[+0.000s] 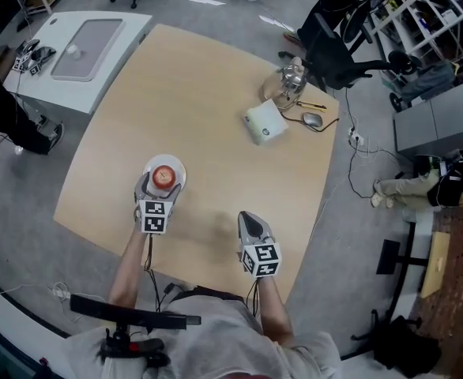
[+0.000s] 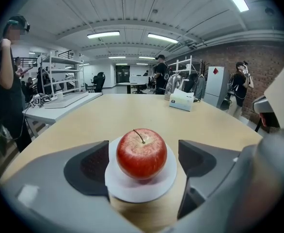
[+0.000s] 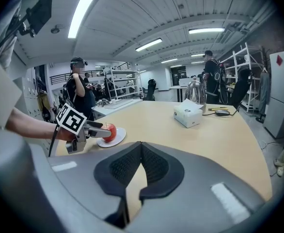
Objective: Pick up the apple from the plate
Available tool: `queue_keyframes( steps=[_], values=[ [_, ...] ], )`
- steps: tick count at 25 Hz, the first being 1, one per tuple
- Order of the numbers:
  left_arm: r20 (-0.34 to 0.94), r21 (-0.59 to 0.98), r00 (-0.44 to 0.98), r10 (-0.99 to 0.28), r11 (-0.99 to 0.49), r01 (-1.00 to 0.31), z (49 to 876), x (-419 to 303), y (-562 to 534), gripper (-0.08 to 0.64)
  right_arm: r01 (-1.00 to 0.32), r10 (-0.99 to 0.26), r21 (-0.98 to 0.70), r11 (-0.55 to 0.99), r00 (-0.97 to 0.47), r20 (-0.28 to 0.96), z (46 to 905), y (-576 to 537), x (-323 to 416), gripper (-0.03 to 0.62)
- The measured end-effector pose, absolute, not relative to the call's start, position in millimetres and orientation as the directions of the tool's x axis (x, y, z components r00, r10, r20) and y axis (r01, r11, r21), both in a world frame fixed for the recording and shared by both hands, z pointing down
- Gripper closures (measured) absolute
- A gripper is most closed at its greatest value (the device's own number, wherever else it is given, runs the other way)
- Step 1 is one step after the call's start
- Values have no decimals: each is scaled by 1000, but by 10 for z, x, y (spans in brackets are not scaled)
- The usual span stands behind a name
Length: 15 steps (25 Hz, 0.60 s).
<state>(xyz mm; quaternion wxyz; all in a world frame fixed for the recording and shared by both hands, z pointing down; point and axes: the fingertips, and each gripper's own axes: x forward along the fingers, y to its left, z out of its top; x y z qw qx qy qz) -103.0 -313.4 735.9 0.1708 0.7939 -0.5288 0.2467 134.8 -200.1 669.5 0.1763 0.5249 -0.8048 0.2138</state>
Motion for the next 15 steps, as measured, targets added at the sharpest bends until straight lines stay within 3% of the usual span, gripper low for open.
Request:
queue_keyframes(
  steps=[15],
  values=[
    [587,6,322,-743,-394,-919,7481,-1027,-3213,128,-924,-766,-169,344,-380,519,6806,-2087,1346,586]
  ],
)
